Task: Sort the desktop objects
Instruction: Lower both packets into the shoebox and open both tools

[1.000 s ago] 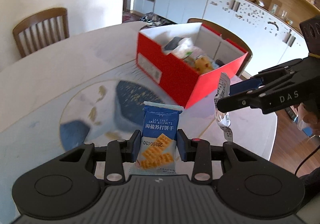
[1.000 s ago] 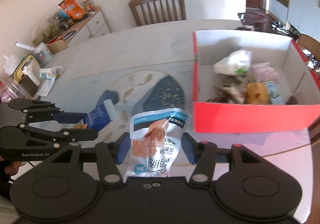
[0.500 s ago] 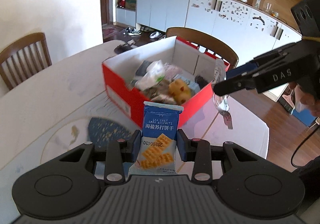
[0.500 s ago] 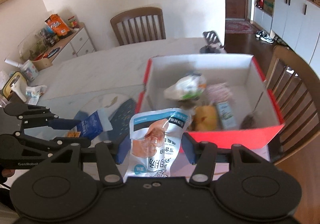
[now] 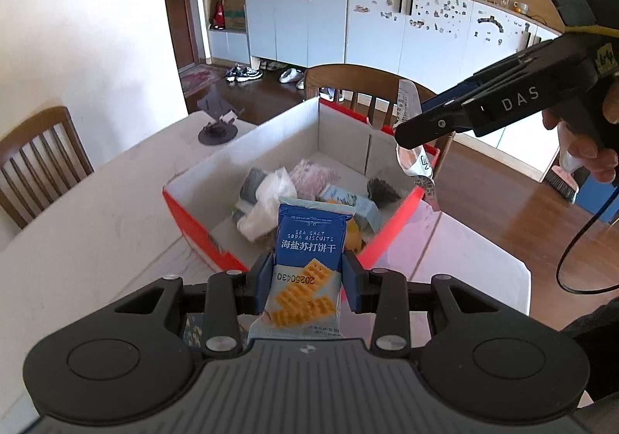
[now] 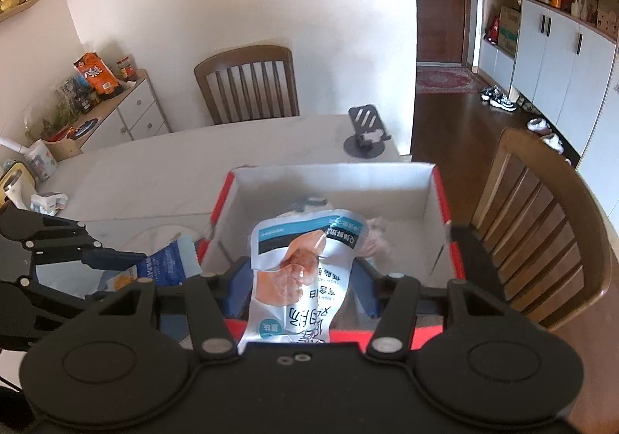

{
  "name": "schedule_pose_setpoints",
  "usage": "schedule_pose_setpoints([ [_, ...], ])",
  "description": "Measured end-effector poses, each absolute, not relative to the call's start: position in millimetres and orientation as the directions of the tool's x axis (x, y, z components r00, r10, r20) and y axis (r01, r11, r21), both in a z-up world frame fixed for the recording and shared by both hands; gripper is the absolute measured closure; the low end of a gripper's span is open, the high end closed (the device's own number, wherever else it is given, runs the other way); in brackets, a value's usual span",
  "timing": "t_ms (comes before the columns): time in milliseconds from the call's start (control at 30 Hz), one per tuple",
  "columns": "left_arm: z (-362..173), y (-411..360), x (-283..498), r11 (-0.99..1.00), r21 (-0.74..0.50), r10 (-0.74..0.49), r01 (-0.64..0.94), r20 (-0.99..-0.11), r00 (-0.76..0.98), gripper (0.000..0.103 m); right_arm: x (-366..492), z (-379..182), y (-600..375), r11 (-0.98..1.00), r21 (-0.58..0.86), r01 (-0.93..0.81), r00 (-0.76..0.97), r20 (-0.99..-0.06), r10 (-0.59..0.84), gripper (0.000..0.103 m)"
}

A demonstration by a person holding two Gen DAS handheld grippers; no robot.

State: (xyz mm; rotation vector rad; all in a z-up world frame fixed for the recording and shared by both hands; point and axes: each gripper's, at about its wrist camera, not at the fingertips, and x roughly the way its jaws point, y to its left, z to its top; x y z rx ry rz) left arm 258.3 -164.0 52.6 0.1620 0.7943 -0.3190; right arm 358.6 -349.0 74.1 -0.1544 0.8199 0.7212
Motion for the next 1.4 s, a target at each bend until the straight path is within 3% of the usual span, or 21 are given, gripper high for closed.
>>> schedule_pose_setpoints([
  [367,45.8,-182.2,313.5,0.918,0.058,-0.207,0.392,-0.774,0.598,0.067,402.5,67.8,-347.6,0.76,0.082,-0.644,0.498,-0.71,0.498,0.048],
  [867,-9.1,-195.7,364.8,0.9,0.021,-0.183,0.435,-0.889,0.421,0.067,436.6,9.7,-346.1,0.775,0.057,-0.63,0.441,-0.795,0.417,0.048],
  [1400,-31.5,-204.1,384.2,0.9,0.0,-0.162,0.435,-0.928,0.335,0.067,433.4,-28.1,-335.4,0.738,0.037,-0.673,0.361,-0.855,0.373,0.048],
])
